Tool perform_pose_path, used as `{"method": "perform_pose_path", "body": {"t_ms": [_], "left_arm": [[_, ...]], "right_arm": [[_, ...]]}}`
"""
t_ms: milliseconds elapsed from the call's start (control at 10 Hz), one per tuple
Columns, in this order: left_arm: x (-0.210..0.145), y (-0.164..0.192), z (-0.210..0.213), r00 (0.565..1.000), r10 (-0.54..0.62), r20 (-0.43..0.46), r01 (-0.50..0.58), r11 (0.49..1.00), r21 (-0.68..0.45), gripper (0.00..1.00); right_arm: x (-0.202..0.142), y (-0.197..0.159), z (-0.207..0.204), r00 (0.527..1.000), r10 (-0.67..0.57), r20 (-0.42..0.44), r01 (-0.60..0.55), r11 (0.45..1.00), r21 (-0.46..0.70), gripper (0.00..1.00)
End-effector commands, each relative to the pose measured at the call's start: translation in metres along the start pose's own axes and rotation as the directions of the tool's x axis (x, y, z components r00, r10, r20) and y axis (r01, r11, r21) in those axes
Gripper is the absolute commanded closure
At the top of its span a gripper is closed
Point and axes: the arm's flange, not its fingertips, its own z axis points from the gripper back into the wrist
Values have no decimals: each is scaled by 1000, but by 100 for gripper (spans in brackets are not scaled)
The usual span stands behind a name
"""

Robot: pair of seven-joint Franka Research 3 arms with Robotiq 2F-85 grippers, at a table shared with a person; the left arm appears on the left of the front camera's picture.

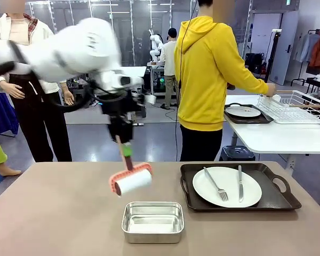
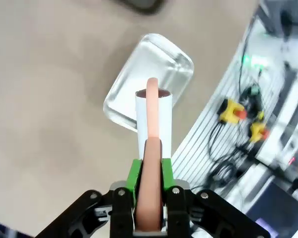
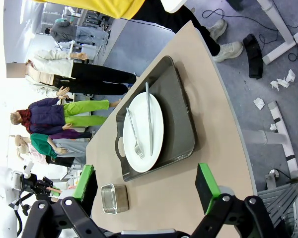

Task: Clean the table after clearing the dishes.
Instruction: When the left (or right) Handle tray is removed, use the left hand (or right hand) to clean the left (or right) side of the table with the Lint Roller.

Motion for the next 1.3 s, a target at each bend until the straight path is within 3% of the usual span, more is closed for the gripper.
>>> {"method": "perform_pose_path", "body": {"t_ms": [0,100,300,400,500,600,800,900,1000,1200], "left_arm": [[-55,36,-22,934,312,173,-319,948,16,100],[-72,56,-25,869,423,255,-428,903,-40,100],[-90,84,-41,756,572,318,-581,810,-75,100],[-88,90,-51,716,587,377,-609,790,-74,100],[-79,91,-55,806,442,393,-471,882,-26,100],[-97,108,-40,761,574,303,-581,810,-76,100],[-97,108,-40,761,574,303,-581,810,-76,100],[-91,106,-51,760,557,335,-572,818,-64,79],[-70,128,-52,735,609,299,-571,793,-211,79],[-55,156,-70,696,674,248,-593,734,-332,79]], "right_arm": [[-1,1,1,1000,3,-1,-3,1000,5,0],[-1,1,1,1000,3,-1,-3,1000,5,0],[-1,1,1,1000,3,-1,-3,1000,5,0],[-1,1,1,1000,3,-1,-3,1000,5,0],[-1,1,1,1000,3,-1,-3,1000,5,0],[-1,1,1,1000,3,-1,-3,1000,5,0],[-1,1,1,1000,3,-1,-3,1000,5,0],[-1,1,1,1000,3,-1,-3,1000,5,0],[-1,1,1,1000,3,-1,-3,1000,5,0],[-1,1,1,1000,3,-1,-3,1000,5,0]]}}
